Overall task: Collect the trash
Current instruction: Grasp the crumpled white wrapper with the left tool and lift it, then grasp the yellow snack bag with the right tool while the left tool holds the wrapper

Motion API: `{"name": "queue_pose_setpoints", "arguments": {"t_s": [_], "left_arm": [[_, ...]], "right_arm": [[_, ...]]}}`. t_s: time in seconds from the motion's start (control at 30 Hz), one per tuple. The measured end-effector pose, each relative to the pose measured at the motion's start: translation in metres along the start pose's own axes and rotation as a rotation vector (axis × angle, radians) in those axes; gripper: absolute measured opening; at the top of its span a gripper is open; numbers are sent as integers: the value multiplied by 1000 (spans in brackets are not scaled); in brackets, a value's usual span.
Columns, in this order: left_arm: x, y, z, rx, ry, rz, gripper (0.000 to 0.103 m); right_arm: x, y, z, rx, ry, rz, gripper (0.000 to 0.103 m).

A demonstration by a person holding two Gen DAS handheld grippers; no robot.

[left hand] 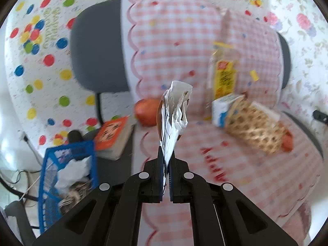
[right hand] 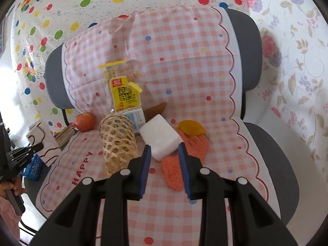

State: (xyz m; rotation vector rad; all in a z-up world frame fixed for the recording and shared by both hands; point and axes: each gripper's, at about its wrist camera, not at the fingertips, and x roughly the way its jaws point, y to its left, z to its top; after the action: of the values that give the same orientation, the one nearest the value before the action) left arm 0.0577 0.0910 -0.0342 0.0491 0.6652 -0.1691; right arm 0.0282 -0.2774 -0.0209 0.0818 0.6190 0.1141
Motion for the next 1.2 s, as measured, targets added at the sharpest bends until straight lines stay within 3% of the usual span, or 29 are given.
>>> {"name": "queue_pose_setpoints", "arguments": {"t_s": [0.23, 0.33, 0.73, 1.0, 1.2], "left_arm": [[23, -24, 39, -27, -4, -34, 5], [37, -27, 54, -40, -11, -27, 5], [80, -7, 87, -111, 15, -8, 5], [90, 1, 117, -129, 2, -18, 5], [81, -9, 128, -101, -26, -27, 5]], "right_arm": [[32, 30, 33, -83, 29, 91, 27], [58, 38, 51, -96, 39, 116, 36], [137, 73, 142, -175, -5, 203, 36], [178, 79, 157, -216, 12, 183, 41], [183, 88, 160, -257, 0, 205, 41]]}}
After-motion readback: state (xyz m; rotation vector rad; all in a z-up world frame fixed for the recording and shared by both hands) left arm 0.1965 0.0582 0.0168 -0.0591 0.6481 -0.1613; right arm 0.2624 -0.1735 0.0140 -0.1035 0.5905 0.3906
